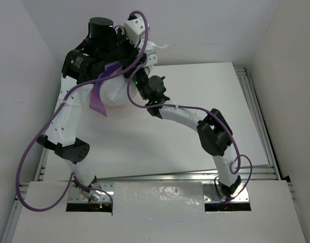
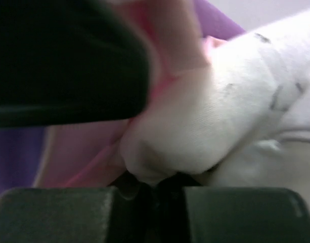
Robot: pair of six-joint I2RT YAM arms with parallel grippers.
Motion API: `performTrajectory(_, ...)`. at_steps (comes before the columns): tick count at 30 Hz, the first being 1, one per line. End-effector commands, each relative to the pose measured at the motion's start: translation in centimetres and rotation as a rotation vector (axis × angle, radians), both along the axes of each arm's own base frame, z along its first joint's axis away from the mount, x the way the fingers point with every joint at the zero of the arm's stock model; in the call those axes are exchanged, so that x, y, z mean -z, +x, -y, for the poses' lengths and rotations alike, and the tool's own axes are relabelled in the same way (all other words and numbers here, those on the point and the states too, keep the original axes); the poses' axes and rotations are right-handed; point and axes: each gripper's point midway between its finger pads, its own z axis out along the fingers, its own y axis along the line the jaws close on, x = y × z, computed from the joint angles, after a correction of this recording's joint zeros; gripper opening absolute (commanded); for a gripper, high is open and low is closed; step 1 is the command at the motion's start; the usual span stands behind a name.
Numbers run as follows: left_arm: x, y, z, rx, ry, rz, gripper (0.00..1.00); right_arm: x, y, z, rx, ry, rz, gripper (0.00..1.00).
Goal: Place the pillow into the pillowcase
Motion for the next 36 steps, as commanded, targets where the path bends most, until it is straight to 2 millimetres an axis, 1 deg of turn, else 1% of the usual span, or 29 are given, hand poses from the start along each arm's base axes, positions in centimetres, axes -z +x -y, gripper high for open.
performTrajectory(1,-10.7,-10.2,3.7,0.331,-0.234,0.227,0.00,4.8,0.3,-1.4,-0.027,-0.247,-0.049,0.08)
performTrajectory(2,-8.6,-8.5,2.6,0.232,-0.169,0.203,0.00,4.6,-1.6,-0.9,-0.073,-0.279,-0.009,0.14)
performTrajectory(3,-7.5,-7.6,1.9,0.174,-0.145,0.184,0.00,6.2,-2.2,-1.0,-0.097,-0.296,-0.005,0.14)
performTrajectory(4,-6.2,-6.8,1.4,0.135,-0.097,0.178,0.00,3.3,-3.8,0.1,-0.109,-0.259,0.056,0.25)
performTrajectory(5,-5.2,-6.2,0.9,0.098,-0.075,0.168,0.00,5.2,-4.8,0.5,-0.135,-0.300,0.036,0.39)
performTrajectory(6,-3.1,-5.4,0.7,0.072,-0.037,0.131,0.00,5.2,-6.0,0.2,-0.191,-0.326,0.052,0.57)
performTrajectory(7,-3.4,-5.2,0.1,0.035,-0.043,0.143,0.00,4.5,-7.2,0.8,-0.217,-0.351,0.052,0.78)
performTrajectory(8,-3.4,-5.1,-0.1,0.022,-0.047,0.143,0.00,6.1,-8.3,0.8,-0.260,-0.404,0.035,0.84)
performTrajectory(9,-3.8,-5.0,-0.4,0.006,-0.057,0.149,0.00,6.4,-9.8,0.6,-0.323,-0.448,0.050,0.88)
performTrajectory(10,-4.4,-4.8,-0.8,-0.030,-0.071,0.165,0.00,6.7,-11.3,1.6,-0.357,-0.494,0.034,0.92)
performTrajectory(12,-5.4,-4.3,-1.9,-0.094,-0.084,0.192,0.00,6.5,-13.0,2.6,-0.389,-0.561,0.042,0.92)
performTrajectory(14,-5.5,-3.8,-2.9,-0.152,-0.081,0.201,0.00,5.4,-14.8,5.0,-0.379,-0.628,0.030,0.82)
performTrajectory(15,-5.7,-3.6,-3.5,-0.187,-0.086,0.206,0.00,6.6,-15.5,5.9,-0.384,-0.705,-0.008,0.76)
performTrajectory(16,-5.7,-3.5,-3.6,-0.197,-0.089,0.206,0.00,6.5,-16.2,6.8,-0.385,-0.747,0.003,0.71)
performTrajectory(17,-5.5,-3.4,-3.8,-0.209,-0.091,0.201,0.00,4.4,-17.3,8.2,-0.357,-0.783,0.071,0.62)
performTrajectory(18,-5.5,-3.4,-3.8,-0.210,-0.093,0.199,0.00,5.4,-18.1,9.0,-0.373,-0.838,0.040,0.59)
performTrajectory(19,-5.1,-3.3,-3.7,-0.211,-0.087,0.192,0.00,5.0,-18.5,9.8,-0.363,-0.856,0.052,0.55)
performTrajectory(20,-4.9,-3.2,-3.6,-0.206,-0.085,0.188,0.00,3.3,-19.4,10.9,-0.340,-0.840,0.085,0.46)
performTrajectory(22,-4.4,-3.0,-3.5,-0.208,-0.083,0.175,0.00,1.9,-19.8,12.0,-0.303,-0.818,0.102,0.45)
performTrajectory(23,-4.1,-2.9,-3.3,-0.203,-0.080,0.168,0.00,0.4,-20.4,12.6,-0.287,-0.794,0.129,0.46)
performTrajectory(24,-4.1,-2.9,-3.2,-0.201,-0.082,0.167,0.00,-0.4,-20.4,12.9,-0.274,-0.780,0.137,0.53)
performTrajectory(26,-3.7,-2.8,-2.9,-0.192,-0.078,0.156,0.00,-2.3,-20.0,13.2,-0.230,-0.764,0.169,0.76)
performTrajectory(28,-3.6,-2.8,-2.8,-0.188,-0.080,0.153,0.00,-3.3,-19.0,13.0,-0.183,-0.779,0.201,0.86)
performTrajectory(29,-3.6,-2.8,-2.8,-0.188,-0.084,0.150,0.00,-3.1,-18.4,12.6,-0.178,-0.796,0.201,0.90)
performTrajectory(31,-3.4,-2.8,-2.7,-0.185,-0.083,0.145,0.00,-2.2,-16.7,10.6,-0.206,-0.845,0.183,0.96)
performTrajectory(32,-3.4,-2.8,-2.6,-0.183,-0.086,0.143,0.00,-1.2,-16.6,9.6,-0.252,-0.872,0.169,0.98)
performTrajectory(33,-3.2,-2.9,-2.5,-0.174,-0.085,0.138,0.00,0.2,-15.6,8.2,-0.283,-0.890,0.143,0.99)
performTrajectory(35,-2.9,-3.0,-2.2,-0.159,-0.081,0.130,0.00,1.2,-14.7,7.1,-0.294,-0.888,0.127,0.99)
performTrajectory(36,-2.4,-3.0,-2.0,-0.144,-0.073,0.117,0.00,2.8,-13.9,6.5,-0.294,-0.900,0.103,0.99)
